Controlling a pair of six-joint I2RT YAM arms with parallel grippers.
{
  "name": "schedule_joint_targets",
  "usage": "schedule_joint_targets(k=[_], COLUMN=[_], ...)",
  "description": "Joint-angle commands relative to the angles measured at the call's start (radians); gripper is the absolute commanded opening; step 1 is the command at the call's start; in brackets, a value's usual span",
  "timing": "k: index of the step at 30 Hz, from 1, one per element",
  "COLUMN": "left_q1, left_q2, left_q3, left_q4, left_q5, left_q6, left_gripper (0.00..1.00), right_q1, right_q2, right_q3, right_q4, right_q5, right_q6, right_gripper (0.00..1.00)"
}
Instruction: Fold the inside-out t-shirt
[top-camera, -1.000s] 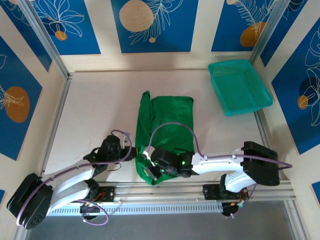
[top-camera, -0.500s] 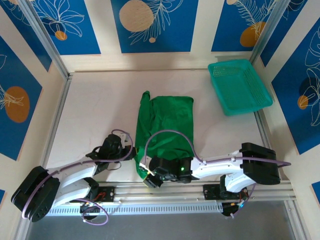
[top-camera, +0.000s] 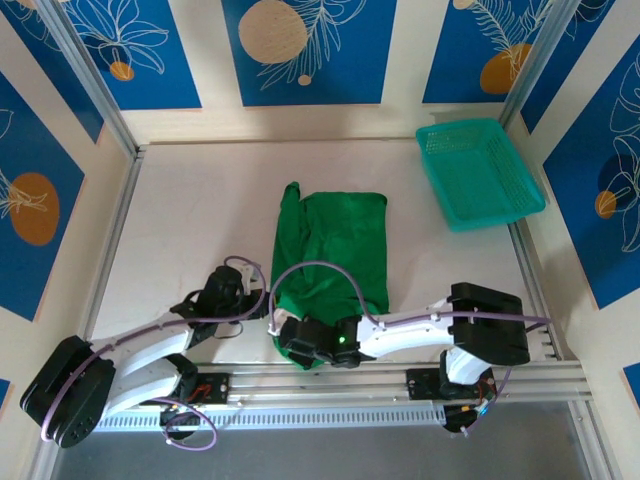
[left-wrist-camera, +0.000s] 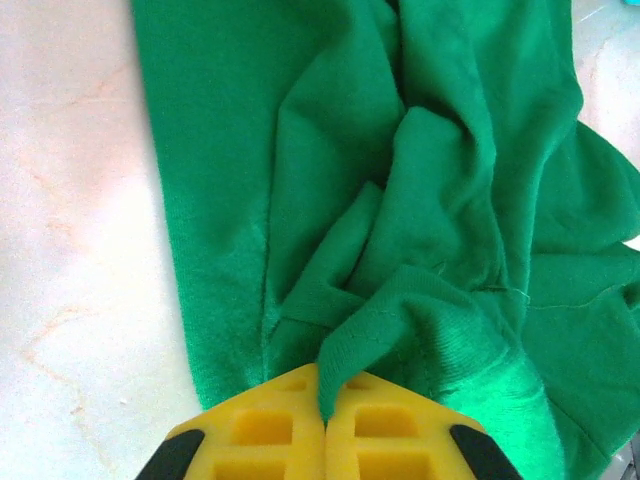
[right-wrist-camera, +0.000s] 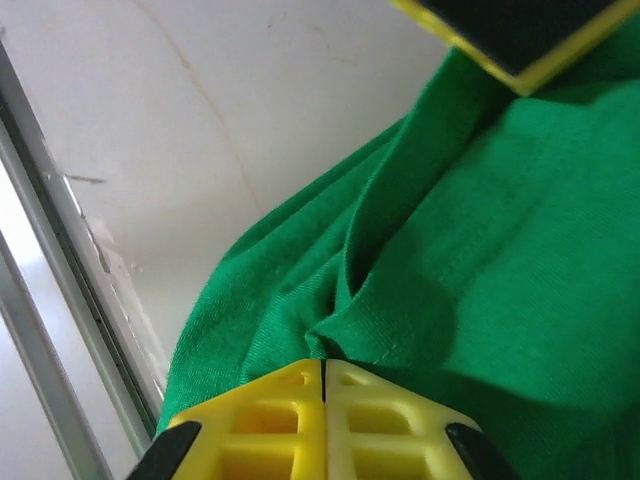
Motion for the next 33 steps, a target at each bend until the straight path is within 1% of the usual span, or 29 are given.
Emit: schedule_joint_targets(k=[1, 2, 3, 4, 6, 8, 11, 13, 16, 17, 19, 21, 23, 27, 31, 33], left_q1=[0.008, 0.008, 0.009, 0.010, 0.010, 0.010, 0.010, 0.010, 0.010, 0.010, 0.010, 0.010, 0.010, 0.010, 0.010, 0.010], left_q2=[-0.017, -0.019, -0.017, -0.014, -0.007, 0.002, 0.018, 0.024, 0.033, 0.035, 0.032, 0.015, -0.020, -0.100, -0.153, -0.157], left_q3=[0.040, 0.038, 0.039, 0.046, 0.067, 0.071, 0.065, 0.069, 0.047, 0.039, 0.034, 0.040, 0.046, 0.062, 0.031, 0.027], left_q4=[-0.024, -0.011, -0.006, -0.012, -0.038, -0.035, -0.006, -0.006, 0.051, 0.080, 0.098, 0.081, 0.034, -0.041, 0.015, 0.031], left_q5=[0.018, 0.010, 0.003, -0.005, -0.019, -0.031, -0.035, -0.039, -0.034, -0.021, 0.008, 0.035, 0.026, -0.015, -0.025, -0.014], left_q6=[0.016, 0.018, 0.027, 0.039, 0.060, 0.065, 0.071, 0.071, 0.075, 0.085, 0.106, 0.133, 0.166, 0.200, 0.192, 0.197], left_gripper=[0.00, 0.00, 0.00, 0.00, 0.00, 0.00, 0.00, 0.00, 0.08, 0.13, 0.21, 0.28, 0.35, 0.38, 0.38, 0.35], right_q1=[-0.029, -0.045, -0.052, -0.061, -0.103, -0.171, -0.241, -0.276, -0.328, -0.339, -0.348, -0.356, -0.373, -0.427, -0.486, -0.510], right_q2=[-0.146, -0.183, -0.211, -0.239, -0.285, -0.317, -0.331, -0.333, -0.324, -0.315, -0.305, -0.312, -0.324, -0.351, -0.372, -0.371], right_q3=[-0.026, -0.051, -0.073, -0.103, -0.144, -0.187, -0.242, -0.266, -0.289, -0.285, -0.272, -0.253, -0.237, -0.227, -0.229, -0.228], right_q4=[0.023, 0.055, 0.083, 0.122, 0.173, 0.231, 0.294, 0.320, 0.397, 0.409, 0.421, 0.414, 0.404, 0.389, 0.374, 0.378], right_q5=[-0.029, -0.092, -0.121, -0.159, -0.291, -0.466, -0.607, -0.672, -0.836, -0.872, -0.884, -0.868, -0.869, -0.871, -0.887, -0.910], right_q6=[0.008, 0.000, -0.003, -0.009, 0.002, 0.038, 0.069, 0.090, 0.131, 0.151, 0.188, 0.222, 0.246, 0.289, 0.299, 0.314], right_gripper=[0.03, 0.01, 0.01, 0.02, 0.04, 0.06, 0.00, 0.00, 0.00, 0.00, 0.00, 0.00, 0.00, 0.00, 0.00, 0.00])
